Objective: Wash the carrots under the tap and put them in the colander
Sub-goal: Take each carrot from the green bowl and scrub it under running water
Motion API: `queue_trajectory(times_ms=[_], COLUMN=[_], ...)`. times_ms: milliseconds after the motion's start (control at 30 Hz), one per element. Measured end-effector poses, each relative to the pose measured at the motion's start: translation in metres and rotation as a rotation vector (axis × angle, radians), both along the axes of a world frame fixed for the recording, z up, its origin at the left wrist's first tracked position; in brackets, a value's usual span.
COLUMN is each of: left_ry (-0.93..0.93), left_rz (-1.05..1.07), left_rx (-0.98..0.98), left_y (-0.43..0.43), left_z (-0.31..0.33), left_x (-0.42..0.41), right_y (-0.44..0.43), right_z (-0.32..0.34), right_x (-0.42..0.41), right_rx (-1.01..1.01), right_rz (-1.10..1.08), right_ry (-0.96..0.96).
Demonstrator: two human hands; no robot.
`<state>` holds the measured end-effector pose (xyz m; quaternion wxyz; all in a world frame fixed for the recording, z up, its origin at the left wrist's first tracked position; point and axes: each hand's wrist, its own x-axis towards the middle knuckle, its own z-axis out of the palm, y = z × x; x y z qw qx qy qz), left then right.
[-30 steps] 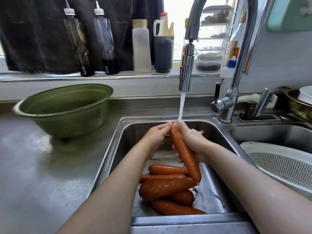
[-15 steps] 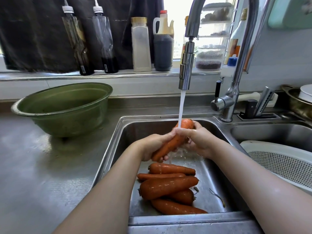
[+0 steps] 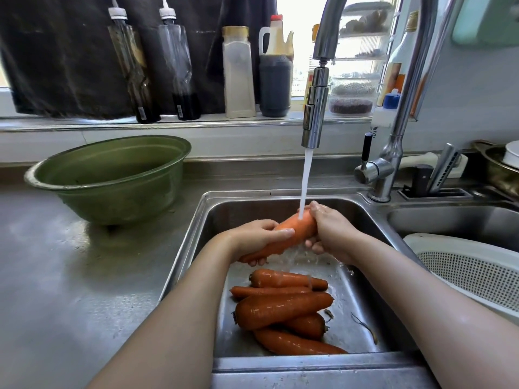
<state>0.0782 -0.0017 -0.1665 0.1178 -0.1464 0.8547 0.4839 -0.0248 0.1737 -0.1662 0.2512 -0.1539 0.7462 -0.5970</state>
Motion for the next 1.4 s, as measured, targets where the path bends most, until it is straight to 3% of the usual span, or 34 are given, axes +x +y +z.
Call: queue_trajectory(times_ms=[200,400,500,600,667,833,900,1067,1300,1400], left_ry=[0.056,0.038,0.096,0.122,0.11,0.165,0.199,0.246,0.325,0.322], left_rz=[0.047,-0.033,-0.018,-0.008,-0.019,-0.037,-0.019,-0.033,-0.018,0.004], left_rx=[-0.03,-0.063,-0.052,-0.018,-0.07,-0.099,-0.089,-0.082,-0.043,-0.082], left_y=[-0.006,0.005,0.001,-0.012,-0.015,-0.004,-0.003,-0.007,-0.002,-0.005], left_z=[0.003,0.002,0.001,-0.003,-0.002,0.001,0.0,-0.003,-0.001,-0.002], left_x=[0.004,0.0,0.002,0.003,0.004,0.001,-0.001,0.001,-0.004,-0.002], right_y=[0.011,-0.007,-0.001,0.008,0.01,-0.003,-0.002,0.013,-0.007,0.001], right_z=[0.009,0.007,0.009,0.013,0.012,0.01,0.013,0.012,0.013,0.012], right_x=[0.005,0.017,0.014,0.012,0.012,0.015,0.014,0.009,0.017,0.011], right_rx=[-0.071,0.021,-0.029,-0.111,-0.078,0.01,0.031,0.042,-0.114,-0.11], right_rz=[0.211,0.029,0.047,0.242,0.292,0.056,0.028,0.265,-0.175,-0.002], right_ry=[-0.013,0.128,0.069,-0.1,-0.084,0.113,0.086,-0.039,-0.009,-0.06])
